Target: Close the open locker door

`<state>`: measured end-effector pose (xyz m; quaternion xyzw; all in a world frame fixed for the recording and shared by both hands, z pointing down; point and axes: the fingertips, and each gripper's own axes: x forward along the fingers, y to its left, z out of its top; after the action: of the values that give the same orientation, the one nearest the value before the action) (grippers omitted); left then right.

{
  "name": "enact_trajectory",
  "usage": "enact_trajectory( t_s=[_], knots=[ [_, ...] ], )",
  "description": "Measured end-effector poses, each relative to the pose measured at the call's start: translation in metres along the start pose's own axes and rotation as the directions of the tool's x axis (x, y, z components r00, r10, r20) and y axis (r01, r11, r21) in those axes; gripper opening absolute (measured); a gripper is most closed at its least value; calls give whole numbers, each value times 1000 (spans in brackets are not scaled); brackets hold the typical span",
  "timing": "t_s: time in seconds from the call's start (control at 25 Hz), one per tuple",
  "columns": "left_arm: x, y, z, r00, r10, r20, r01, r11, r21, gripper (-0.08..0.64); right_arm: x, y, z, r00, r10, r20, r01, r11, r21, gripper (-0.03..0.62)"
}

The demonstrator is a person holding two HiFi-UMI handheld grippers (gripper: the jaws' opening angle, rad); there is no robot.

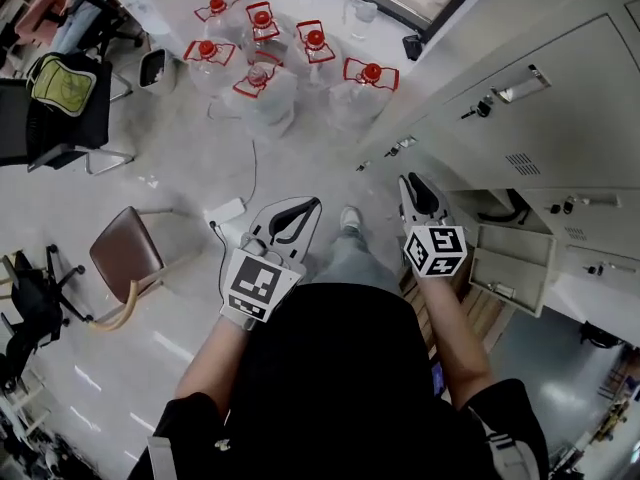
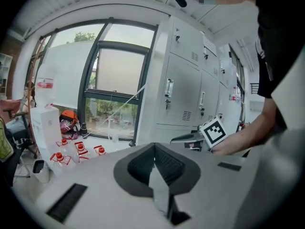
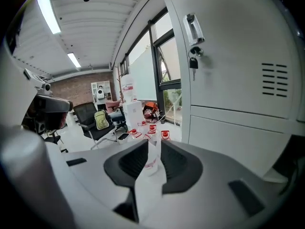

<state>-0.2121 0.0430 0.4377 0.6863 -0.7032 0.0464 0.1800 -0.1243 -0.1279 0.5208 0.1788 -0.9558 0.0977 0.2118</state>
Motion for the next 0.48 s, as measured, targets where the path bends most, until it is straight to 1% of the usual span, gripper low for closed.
enact_trajectory(
  t_s=[0.12,0.24,0.48],
  knots=[
    [-4,-9,0,998,-64,3,64,998,1,21,-27,12,-1,999,-31,9,31,999,10,95],
    [1,-21,2,991,-133,5,133,991,8,21,-54,18,-1,998,-64,22,64,998,23,95],
    [22,-60,20,966,-260,5,259,964,57,21,-112,17,17,991,-119,69,117,993,27,95]
  ],
)
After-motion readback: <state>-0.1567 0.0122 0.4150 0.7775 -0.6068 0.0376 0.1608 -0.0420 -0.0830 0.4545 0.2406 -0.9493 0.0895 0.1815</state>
